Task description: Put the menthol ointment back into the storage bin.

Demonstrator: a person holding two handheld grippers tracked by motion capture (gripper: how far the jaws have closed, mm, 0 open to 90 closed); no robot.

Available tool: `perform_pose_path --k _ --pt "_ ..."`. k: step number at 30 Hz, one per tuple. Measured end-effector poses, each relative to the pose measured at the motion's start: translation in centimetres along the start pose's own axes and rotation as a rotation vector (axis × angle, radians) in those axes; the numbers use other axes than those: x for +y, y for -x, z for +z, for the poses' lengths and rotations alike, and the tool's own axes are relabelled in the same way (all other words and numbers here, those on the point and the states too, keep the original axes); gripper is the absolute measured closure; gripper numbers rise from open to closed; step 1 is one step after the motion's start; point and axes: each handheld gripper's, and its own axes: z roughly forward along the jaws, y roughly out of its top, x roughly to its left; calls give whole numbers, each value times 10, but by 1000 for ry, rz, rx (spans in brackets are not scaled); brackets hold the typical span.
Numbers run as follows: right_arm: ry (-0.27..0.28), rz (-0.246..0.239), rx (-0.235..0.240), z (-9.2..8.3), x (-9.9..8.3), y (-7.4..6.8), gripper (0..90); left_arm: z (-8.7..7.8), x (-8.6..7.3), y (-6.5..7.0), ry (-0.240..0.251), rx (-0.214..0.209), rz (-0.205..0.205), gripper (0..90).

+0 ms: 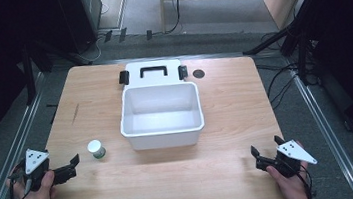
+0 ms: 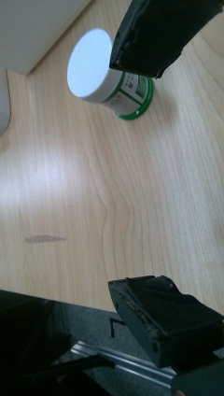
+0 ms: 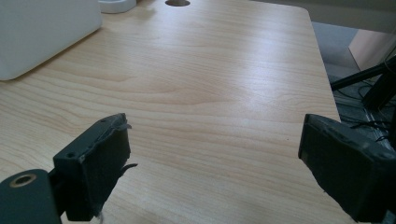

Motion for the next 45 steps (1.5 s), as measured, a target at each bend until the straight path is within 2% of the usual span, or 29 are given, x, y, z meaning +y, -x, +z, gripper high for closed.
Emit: perform_pose_path --k 8,14,15,16,18,23,26,27,33,35,37,41,43,44,45 --pt "-2 -15 4 0 0 -1 93 0 24 13 -71 -89 88 0" --pt "0 -11 11 0 0 -1 94 7 40 27 -201 -136 173 0" --pt "0 -11 11 0 0 -1 94 7 40 27 -201 -136 173 0" --pt "-1 -11 11 0 0 -1 94 8 45 29 -236 -146 194 0" --pt "-1 -11 11 0 0 -1 94 9 47 29 -255 -153 201 0" --pt "0 -15 13 0 0 -1 94 15 58 34 -368 -177 258 0" --pt "-3 -13 13 0 0 -1 94 20 64 38 -428 -212 268 0" --pt "-2 -14 13 0 0 -1 94 22 66 39 -450 -221 285 0" --pt "-5 -11 16 0 0 -1 95 35 73 45 -571 -239 337 2" --pt "-5 -9 16 0 0 -1 95 38 74 47 -595 -235 349 10" --pt "-5 -9 18 0 0 0 94 41 76 48 -604 -217 355 68" --pt "-5 -12 22 1 0 -1 94 48 80 52 -644 -234 375 94" --pt "-5 -12 24 0 0 -1 95 52 82 54 -670 -233 388 145" --pt "-2 -14 27 0 0 0 95 57 83 56 -691 -218 390 164" --pt "-1 -13 27 0 0 0 94 57 83 56 -691 -218 390 191"
